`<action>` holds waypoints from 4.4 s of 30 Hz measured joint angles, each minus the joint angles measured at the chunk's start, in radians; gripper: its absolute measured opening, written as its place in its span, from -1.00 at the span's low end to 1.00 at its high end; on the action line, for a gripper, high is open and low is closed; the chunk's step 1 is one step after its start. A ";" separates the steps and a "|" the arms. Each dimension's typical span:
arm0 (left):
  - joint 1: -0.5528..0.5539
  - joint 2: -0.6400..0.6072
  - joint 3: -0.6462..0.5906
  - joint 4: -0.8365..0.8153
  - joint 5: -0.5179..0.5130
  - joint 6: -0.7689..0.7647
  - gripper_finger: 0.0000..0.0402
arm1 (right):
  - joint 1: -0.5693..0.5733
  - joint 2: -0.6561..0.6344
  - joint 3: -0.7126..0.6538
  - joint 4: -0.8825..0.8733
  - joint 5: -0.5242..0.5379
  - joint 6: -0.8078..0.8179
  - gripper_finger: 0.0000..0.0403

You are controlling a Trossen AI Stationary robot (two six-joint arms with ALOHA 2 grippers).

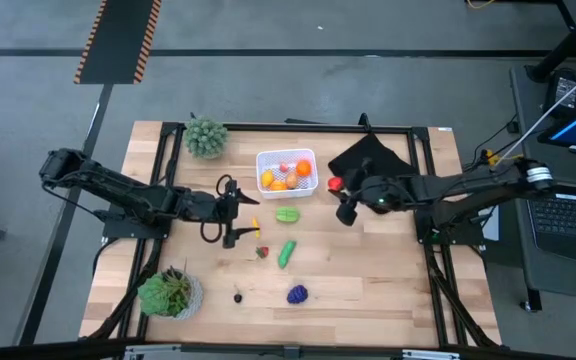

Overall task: Pick and placing Produce into tupperware
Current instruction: Put the right strawberry into the white bin

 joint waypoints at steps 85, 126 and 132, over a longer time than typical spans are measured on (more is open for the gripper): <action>0.216 0.068 -0.232 0.570 0.066 0.034 0.69 | -0.345 0.566 0.385 0.222 -0.553 -0.361 -0.12; 0.214 0.068 -0.232 0.504 0.066 0.058 0.69 | -0.440 0.889 0.955 -0.584 -0.569 -0.429 -0.12; 0.214 0.068 -0.232 0.504 0.066 0.059 0.69 | -0.440 0.889 0.854 -0.454 -0.569 -0.419 -0.12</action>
